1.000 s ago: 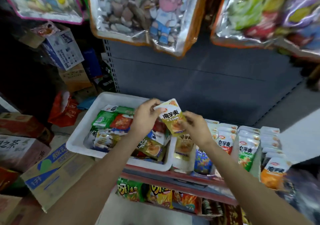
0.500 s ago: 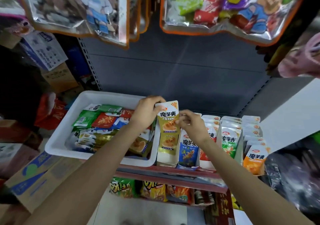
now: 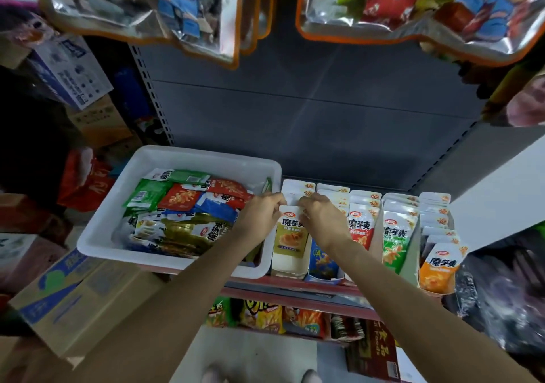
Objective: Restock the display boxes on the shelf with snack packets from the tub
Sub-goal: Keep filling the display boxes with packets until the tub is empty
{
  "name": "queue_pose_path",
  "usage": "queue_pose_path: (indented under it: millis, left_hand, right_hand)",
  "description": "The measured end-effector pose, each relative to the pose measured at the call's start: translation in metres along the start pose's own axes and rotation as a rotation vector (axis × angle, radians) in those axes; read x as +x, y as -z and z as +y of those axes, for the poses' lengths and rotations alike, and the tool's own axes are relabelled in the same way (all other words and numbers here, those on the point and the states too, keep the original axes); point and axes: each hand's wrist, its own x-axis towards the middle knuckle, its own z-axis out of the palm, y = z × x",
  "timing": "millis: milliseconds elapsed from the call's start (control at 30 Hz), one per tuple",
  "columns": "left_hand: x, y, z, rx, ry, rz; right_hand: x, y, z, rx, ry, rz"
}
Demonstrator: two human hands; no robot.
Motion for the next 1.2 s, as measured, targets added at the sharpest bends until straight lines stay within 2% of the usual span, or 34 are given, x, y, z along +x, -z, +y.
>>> queue_pose_path:
  millis: [233,367,467,567,700,833,967,1200]
  left_hand:
    - [-0.009,0.002,-0.007,-0.075,-0.015,0.018]
    - [-0.016,0.014,-0.019,-0.095,0.063,0.049]
    - [-0.027,0.029,-0.042,-0.078,0.167,0.080]
    - [-0.042,0.045,-0.074,-0.040,0.255,0.071]
    - [-0.058,0.059,-0.114,0.028,0.375,0.034]
    - [-0.069,0.068,-0.137,0.189,0.395,-0.125]
    - [-0.071,0.073,-0.145,0.243,0.361,-0.290]
    - [-0.072,0.080,-0.142,0.210,0.343,-0.269]
  right_hand:
    - [-0.001,-0.007,-0.007,-0.166,0.040,0.088]
    - [-0.002,-0.006,-0.015,-0.095,0.045,0.121]
    - [-0.001,-0.007,-0.032,-0.016,0.142,0.121]
    - [0.005,-0.012,-0.061,0.062,0.232,0.045]
    - [0.017,-0.030,-0.105,0.092,0.230,-0.174]
    - [0.021,-0.050,-0.135,-0.090,0.173,-0.342]
    - [0.023,-0.061,-0.149,-0.241,0.127,-0.374]
    - [0.029,-0.059,-0.157,-0.310,0.158,-0.283]
